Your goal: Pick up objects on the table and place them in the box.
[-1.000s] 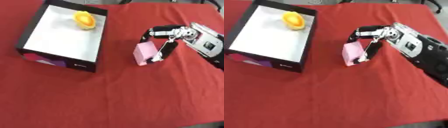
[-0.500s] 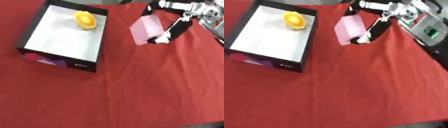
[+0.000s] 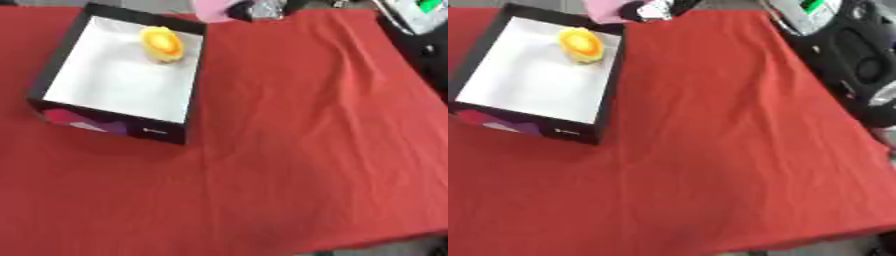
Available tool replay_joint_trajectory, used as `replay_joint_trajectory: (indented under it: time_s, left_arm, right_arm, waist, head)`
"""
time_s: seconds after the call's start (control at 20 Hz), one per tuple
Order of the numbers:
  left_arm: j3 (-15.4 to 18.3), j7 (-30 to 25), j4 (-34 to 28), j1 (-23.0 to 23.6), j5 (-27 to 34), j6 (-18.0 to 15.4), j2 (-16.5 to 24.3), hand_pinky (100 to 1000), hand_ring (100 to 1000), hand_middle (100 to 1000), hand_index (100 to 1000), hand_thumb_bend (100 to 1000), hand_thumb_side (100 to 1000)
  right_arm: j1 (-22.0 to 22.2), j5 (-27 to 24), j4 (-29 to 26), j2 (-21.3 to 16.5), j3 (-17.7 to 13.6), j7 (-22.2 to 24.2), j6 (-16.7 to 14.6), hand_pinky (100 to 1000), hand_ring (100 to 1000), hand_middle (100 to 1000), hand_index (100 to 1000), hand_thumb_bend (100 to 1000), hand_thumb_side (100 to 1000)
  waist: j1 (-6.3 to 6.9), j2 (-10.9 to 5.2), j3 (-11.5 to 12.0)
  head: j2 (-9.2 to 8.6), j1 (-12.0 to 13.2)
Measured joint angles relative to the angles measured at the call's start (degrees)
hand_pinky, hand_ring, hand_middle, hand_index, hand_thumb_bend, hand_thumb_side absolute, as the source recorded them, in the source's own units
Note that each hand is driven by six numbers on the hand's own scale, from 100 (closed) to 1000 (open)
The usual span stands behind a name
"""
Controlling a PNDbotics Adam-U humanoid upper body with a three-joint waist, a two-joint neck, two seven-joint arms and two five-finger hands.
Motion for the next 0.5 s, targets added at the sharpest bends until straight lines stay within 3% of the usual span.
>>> replay_joint_trajectory:
  time_s: [0.5]
  left_arm:
    - [-0.2,-0.1,-0.3,-3.9,0.5,-0.3,0.0,853,732,782,784,656,628]
  right_arm:
    - [-15.4,9.0,14.9,15.6,2.8,1.1,5.3,841,681,527,643,394,100]
  waist:
    - [-0.03,0.17,3.4]
  head:
    - [-0.64,-3.6]
